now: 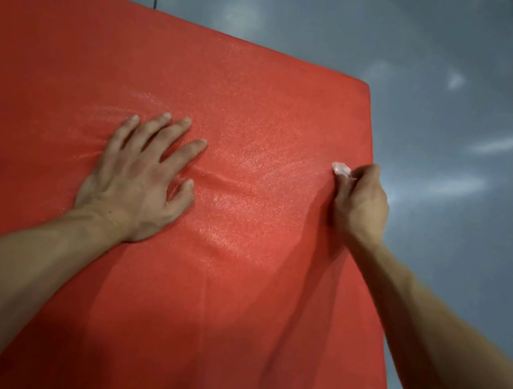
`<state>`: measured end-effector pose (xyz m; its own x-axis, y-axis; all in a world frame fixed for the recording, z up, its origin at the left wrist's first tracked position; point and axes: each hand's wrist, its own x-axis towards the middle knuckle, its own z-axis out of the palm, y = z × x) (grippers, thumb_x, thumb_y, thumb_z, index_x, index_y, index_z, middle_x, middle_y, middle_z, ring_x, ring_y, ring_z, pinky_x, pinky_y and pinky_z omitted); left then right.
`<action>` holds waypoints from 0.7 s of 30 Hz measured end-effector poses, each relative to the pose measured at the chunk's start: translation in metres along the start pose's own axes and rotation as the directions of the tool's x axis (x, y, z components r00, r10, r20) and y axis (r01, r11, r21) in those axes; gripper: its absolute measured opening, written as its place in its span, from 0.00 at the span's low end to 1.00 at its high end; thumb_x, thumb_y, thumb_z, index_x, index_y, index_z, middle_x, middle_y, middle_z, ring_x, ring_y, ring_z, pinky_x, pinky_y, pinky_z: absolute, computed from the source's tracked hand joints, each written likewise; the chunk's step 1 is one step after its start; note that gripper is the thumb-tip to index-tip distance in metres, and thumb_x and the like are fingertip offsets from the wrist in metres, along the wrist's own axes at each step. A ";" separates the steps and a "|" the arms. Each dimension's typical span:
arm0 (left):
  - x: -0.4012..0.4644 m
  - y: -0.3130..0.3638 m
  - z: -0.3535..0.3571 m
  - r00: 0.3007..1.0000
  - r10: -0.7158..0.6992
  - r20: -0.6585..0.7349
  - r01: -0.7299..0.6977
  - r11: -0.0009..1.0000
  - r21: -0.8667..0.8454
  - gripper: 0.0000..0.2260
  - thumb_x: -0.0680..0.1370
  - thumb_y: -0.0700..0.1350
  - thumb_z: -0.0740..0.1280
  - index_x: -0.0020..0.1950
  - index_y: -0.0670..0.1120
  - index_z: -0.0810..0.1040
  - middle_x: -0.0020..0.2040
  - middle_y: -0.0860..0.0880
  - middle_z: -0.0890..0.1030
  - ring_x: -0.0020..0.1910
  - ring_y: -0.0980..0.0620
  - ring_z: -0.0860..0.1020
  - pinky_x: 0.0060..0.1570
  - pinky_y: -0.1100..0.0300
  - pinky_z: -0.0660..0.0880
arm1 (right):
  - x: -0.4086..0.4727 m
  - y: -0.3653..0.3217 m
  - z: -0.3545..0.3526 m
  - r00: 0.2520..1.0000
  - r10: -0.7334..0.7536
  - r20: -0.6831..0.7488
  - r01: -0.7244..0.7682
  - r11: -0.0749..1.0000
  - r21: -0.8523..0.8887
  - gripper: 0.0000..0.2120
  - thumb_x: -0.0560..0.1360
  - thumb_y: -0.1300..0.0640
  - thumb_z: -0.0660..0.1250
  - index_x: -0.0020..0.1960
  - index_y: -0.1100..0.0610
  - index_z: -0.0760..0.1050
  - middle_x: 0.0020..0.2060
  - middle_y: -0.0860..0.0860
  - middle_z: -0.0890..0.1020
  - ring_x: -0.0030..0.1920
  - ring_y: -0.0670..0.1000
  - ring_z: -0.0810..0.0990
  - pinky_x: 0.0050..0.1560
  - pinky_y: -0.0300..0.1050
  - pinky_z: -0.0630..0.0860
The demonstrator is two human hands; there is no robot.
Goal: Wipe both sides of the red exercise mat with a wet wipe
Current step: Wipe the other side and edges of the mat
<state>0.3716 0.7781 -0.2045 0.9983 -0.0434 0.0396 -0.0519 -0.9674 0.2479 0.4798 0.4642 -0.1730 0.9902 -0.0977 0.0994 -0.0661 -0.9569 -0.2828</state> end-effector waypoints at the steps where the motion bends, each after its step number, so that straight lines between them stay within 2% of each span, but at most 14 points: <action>1: 0.000 0.000 0.000 1.000 0.002 0.001 -0.002 1.000 -0.002 0.29 0.79 0.59 0.54 0.80 0.54 0.67 0.81 0.47 0.64 0.81 0.45 0.58 0.80 0.41 0.52 | -0.005 -0.005 0.002 1.000 0.021 -0.001 -0.021 1.000 0.013 0.13 0.83 0.44 0.60 0.49 0.53 0.66 0.42 0.51 0.78 0.47 0.62 0.78 0.41 0.47 0.62; 2: 0.000 0.000 0.000 1.000 0.002 0.002 -0.002 1.000 -0.003 0.29 0.79 0.59 0.54 0.80 0.54 0.66 0.81 0.47 0.64 0.81 0.45 0.58 0.80 0.41 0.51 | -0.016 -0.016 0.002 0.999 -0.030 0.025 0.029 0.999 0.039 0.11 0.83 0.45 0.59 0.48 0.52 0.65 0.39 0.50 0.76 0.44 0.62 0.78 0.40 0.48 0.62; 4: -0.001 0.000 -0.001 1.000 -0.001 0.005 0.001 1.000 0.002 0.29 0.79 0.59 0.54 0.80 0.54 0.66 0.81 0.47 0.63 0.81 0.45 0.58 0.80 0.41 0.51 | -0.054 -0.050 0.006 0.948 -0.285 0.141 0.266 0.954 0.139 0.10 0.83 0.47 0.59 0.47 0.51 0.65 0.38 0.50 0.76 0.39 0.58 0.76 0.38 0.50 0.66; 6: 0.000 0.000 -0.001 1.000 -0.002 0.008 0.002 1.000 0.006 0.29 0.79 0.59 0.54 0.80 0.54 0.66 0.81 0.48 0.63 0.81 0.46 0.57 0.80 0.41 0.51 | -0.094 -0.073 0.001 0.778 -0.567 0.271 0.532 0.824 0.194 0.09 0.83 0.49 0.60 0.47 0.52 0.66 0.38 0.51 0.76 0.38 0.55 0.73 0.39 0.48 0.66; 7: 0.000 0.000 -0.001 1.000 -0.004 0.009 0.004 1.000 0.006 0.29 0.79 0.60 0.53 0.80 0.54 0.65 0.81 0.48 0.63 0.81 0.46 0.57 0.80 0.42 0.50 | -0.101 -0.075 -0.001 0.703 -0.648 0.293 0.623 0.760 0.187 0.09 0.84 0.50 0.61 0.46 0.52 0.67 0.37 0.50 0.76 0.37 0.53 0.72 0.39 0.47 0.65; 8: 0.001 -0.001 -0.001 1.000 -0.004 0.012 0.004 1.000 0.003 0.29 0.79 0.60 0.53 0.80 0.54 0.65 0.81 0.48 0.63 0.81 0.46 0.57 0.80 0.42 0.50 | -0.096 -0.069 -0.006 0.683 -0.670 0.292 0.656 0.738 0.159 0.10 0.84 0.50 0.61 0.46 0.52 0.66 0.36 0.50 0.76 0.36 0.54 0.73 0.38 0.46 0.64; 10: -0.001 0.000 -0.001 1.000 -0.004 0.015 0.004 1.000 0.004 0.29 0.79 0.60 0.53 0.80 0.54 0.66 0.81 0.48 0.63 0.81 0.45 0.57 0.80 0.42 0.50 | -0.070 -0.040 -0.016 0.796 -0.533 0.286 0.551 0.834 0.020 0.09 0.83 0.49 0.61 0.47 0.51 0.66 0.36 0.52 0.79 0.37 0.58 0.77 0.35 0.47 0.62; 12: 0.000 -0.001 -0.002 1.000 -0.010 0.014 0.010 1.000 0.004 0.29 0.79 0.60 0.52 0.80 0.54 0.66 0.81 0.48 0.63 0.81 0.46 0.58 0.80 0.42 0.50 | -0.040 -0.008 -0.025 0.924 -0.297 0.243 0.335 0.932 -0.135 0.09 0.82 0.49 0.60 0.50 0.54 0.66 0.39 0.57 0.82 0.40 0.64 0.80 0.33 0.49 0.64; 13: 0.000 -0.001 -0.002 1.000 -0.008 0.021 0.008 1.000 -0.005 0.29 0.79 0.60 0.52 0.80 0.54 0.66 0.81 0.48 0.63 0.81 0.46 0.57 0.80 0.42 0.50 | -0.036 0.000 -0.029 0.960 -0.208 0.186 0.240 0.956 -0.167 0.09 0.82 0.50 0.60 0.50 0.55 0.66 0.39 0.59 0.82 0.40 0.66 0.80 0.33 0.52 0.67; 14: 0.001 -0.001 -0.002 1.000 -0.005 0.029 0.006 1.000 -0.008 0.29 0.79 0.60 0.52 0.80 0.54 0.66 0.81 0.48 0.63 0.81 0.46 0.57 0.80 0.42 0.50 | -0.040 -0.002 -0.029 0.977 -0.157 0.141 0.181 0.968 -0.172 0.09 0.83 0.50 0.59 0.50 0.56 0.66 0.38 0.59 0.81 0.39 0.67 0.80 0.32 0.54 0.69; 16: -0.001 0.000 -0.003 0.999 -0.009 0.033 0.009 1.000 -0.001 0.29 0.79 0.60 0.52 0.80 0.54 0.66 0.81 0.48 0.63 0.81 0.46 0.57 0.80 0.42 0.50 | -0.072 -0.031 -0.019 0.970 -0.190 0.152 0.203 0.976 -0.080 0.09 0.83 0.50 0.59 0.49 0.54 0.66 0.35 0.56 0.79 0.37 0.63 0.78 0.32 0.51 0.64; 18: 0.000 0.000 -0.005 1.000 -0.012 0.022 0.012 1.000 -0.010 0.30 0.78 0.60 0.52 0.79 0.54 0.66 0.81 0.48 0.63 0.81 0.46 0.57 0.80 0.42 0.50 | -0.116 -0.066 -0.011 0.885 -0.388 0.259 0.391 0.920 0.045 0.08 0.83 0.51 0.61 0.48 0.53 0.66 0.34 0.51 0.76 0.35 0.57 0.76 0.35 0.46 0.59; 20: -0.001 0.000 -0.006 1.000 -0.011 0.012 0.011 1.000 -0.014 0.29 0.78 0.60 0.53 0.79 0.54 0.67 0.81 0.48 0.64 0.81 0.46 0.58 0.80 0.43 0.50 | -0.147 -0.075 -0.010 0.688 -0.627 0.366 0.645 0.759 0.089 0.05 0.82 0.54 0.63 0.51 0.51 0.67 0.37 0.50 0.76 0.36 0.55 0.75 0.37 0.47 0.65; 21: 0.000 0.001 -0.006 1.000 -0.011 0.008 0.011 1.000 -0.007 0.29 0.78 0.60 0.53 0.79 0.54 0.67 0.81 0.48 0.63 0.81 0.46 0.58 0.80 0.43 0.50 | -0.143 -0.066 -0.013 0.638 -0.662 0.393 0.685 0.721 0.104 0.04 0.81 0.55 0.64 0.53 0.50 0.68 0.38 0.49 0.78 0.38 0.55 0.76 0.39 0.49 0.69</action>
<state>0.3712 0.7790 -0.1989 0.9990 -0.0351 0.0295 -0.0414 -0.9660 0.2552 0.3406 0.5376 -0.1564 0.7237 0.6789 -0.1237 0.6433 -0.7286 -0.2352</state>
